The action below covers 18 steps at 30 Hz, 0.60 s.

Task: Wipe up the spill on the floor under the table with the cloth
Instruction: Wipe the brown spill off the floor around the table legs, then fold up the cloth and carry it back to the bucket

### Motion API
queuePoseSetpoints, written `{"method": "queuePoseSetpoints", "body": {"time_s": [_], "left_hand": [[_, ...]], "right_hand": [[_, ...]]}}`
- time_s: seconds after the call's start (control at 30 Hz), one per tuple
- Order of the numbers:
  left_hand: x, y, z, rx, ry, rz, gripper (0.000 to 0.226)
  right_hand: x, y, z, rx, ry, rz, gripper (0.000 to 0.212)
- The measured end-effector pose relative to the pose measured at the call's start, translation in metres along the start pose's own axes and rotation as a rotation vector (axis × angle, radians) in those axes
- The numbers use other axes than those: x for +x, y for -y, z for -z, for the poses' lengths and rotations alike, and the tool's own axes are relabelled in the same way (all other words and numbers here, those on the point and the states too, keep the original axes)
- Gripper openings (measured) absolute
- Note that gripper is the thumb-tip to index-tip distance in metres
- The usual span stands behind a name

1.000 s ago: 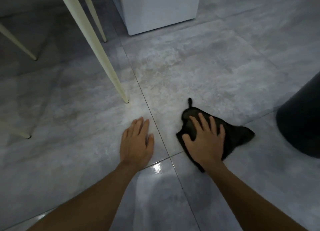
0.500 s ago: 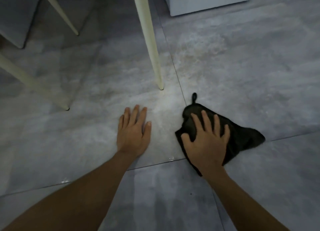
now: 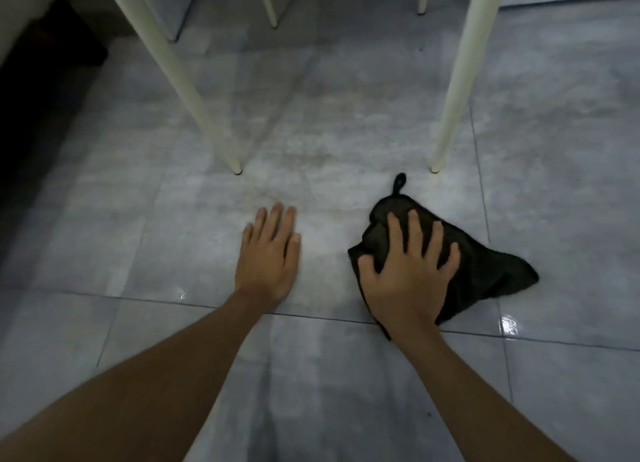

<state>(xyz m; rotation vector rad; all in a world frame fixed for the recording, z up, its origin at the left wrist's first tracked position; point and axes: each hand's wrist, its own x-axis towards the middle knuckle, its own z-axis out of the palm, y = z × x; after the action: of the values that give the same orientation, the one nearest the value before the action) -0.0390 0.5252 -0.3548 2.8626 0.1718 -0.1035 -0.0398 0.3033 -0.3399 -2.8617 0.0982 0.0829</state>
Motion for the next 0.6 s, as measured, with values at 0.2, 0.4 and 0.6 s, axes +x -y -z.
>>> {"method": "queuePoseSetpoints", "body": {"time_s": [0.2,0.4,0.6], "left_hand": [[0.006,-0.02,0.002,-0.276,-0.135,0.13,0.058],[-0.01,-0.015,0.014,-0.272,-0.193,0.035,0.06],[-0.003,-0.034,0.015,-0.21,0.027,-0.182,0.044]], "right_hand": [[-0.079,0.064,-0.015,0.08,0.186,0.366,0.094],[-0.053,0.035,0.008,0.361,0.072,0.063,0.082],[-0.047,-0.006,-0.01,0.146,-0.207,0.133,0.05]]}}
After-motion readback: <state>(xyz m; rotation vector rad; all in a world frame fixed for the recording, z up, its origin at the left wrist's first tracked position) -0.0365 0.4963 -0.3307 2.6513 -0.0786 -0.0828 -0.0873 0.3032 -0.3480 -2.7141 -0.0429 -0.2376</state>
